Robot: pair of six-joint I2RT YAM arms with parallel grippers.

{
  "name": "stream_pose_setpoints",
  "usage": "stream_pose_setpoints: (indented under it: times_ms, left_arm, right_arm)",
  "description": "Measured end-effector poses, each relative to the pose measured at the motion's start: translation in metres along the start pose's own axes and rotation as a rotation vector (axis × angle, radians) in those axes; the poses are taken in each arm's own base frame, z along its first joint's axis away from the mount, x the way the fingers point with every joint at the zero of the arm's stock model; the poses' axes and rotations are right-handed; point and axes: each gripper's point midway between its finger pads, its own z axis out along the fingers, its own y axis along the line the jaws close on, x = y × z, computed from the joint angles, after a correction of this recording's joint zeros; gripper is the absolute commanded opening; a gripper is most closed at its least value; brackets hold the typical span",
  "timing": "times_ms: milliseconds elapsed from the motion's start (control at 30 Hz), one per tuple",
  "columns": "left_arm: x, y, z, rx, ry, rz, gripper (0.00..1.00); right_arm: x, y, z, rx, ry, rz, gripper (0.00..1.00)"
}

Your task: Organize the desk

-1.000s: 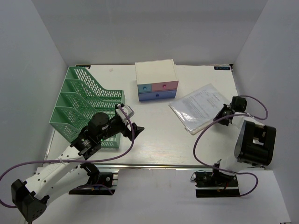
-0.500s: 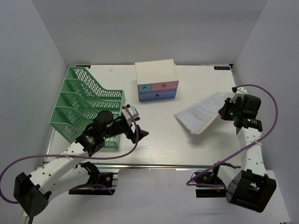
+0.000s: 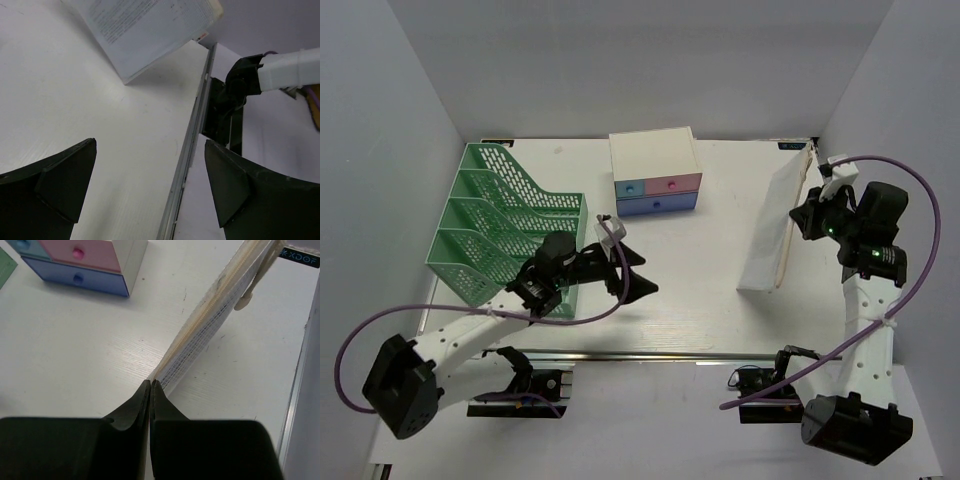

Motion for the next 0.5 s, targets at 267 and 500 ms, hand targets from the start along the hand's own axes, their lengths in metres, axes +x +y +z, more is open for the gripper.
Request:
stream_pose_setpoints:
  times_ms: [267,500]
  left_arm:
    - [0.015,0.012,0.043,0.059,-0.026,-0.242,0.98]
    - [0.029,0.028,0.07,0.061,-0.038,-0.391,0.98]
  right_arm:
    - [0.01,0.014,-0.008,-0.068,0.048,-0.031,0.0]
    - [-0.036,0.028,-0.027,-0.121,-0.047,-0.132,0.0]
